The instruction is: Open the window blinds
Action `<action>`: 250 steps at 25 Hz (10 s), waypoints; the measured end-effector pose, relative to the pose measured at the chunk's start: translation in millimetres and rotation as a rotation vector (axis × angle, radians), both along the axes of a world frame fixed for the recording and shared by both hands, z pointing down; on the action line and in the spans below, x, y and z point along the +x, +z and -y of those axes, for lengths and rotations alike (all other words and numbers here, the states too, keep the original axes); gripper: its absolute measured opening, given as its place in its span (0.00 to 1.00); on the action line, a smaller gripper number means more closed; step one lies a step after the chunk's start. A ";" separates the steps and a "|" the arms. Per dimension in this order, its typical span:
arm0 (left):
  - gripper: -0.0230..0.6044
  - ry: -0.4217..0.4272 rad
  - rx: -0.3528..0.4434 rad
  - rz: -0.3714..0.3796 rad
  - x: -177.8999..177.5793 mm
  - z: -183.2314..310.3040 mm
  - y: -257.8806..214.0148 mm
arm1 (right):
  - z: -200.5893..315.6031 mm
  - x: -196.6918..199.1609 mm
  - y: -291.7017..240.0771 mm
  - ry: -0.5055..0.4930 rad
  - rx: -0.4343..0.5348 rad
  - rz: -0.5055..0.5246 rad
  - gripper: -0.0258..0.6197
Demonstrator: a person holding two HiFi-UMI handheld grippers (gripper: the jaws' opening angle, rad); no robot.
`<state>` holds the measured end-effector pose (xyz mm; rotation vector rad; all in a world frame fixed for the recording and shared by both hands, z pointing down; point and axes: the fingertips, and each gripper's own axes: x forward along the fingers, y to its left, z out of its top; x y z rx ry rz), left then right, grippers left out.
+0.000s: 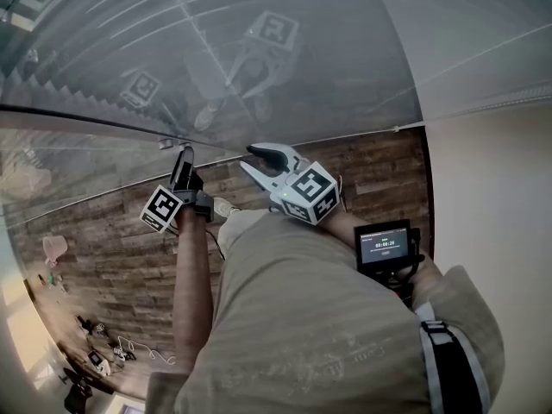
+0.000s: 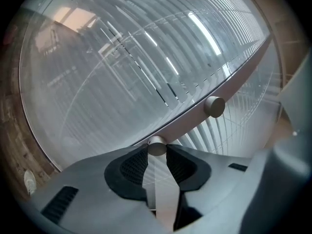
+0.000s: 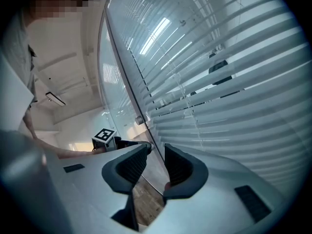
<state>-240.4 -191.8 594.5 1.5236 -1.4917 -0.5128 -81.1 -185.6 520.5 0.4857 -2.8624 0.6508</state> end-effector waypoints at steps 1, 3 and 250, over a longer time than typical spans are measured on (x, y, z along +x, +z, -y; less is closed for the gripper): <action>0.25 -0.001 0.005 -0.013 0.5 0.0 0.1 | -0.5 0.3 -0.3 -0.002 0.000 -0.002 0.20; 0.25 -0.006 0.017 -0.045 0.4 0.4 -0.6 | -0.4 -0.4 -1.2 -0.004 0.005 -0.002 0.20; 0.25 0.039 0.046 0.814 7.7 -6.4 -114.0 | -25.6 -23.7 -30.0 -0.101 -0.047 0.124 0.20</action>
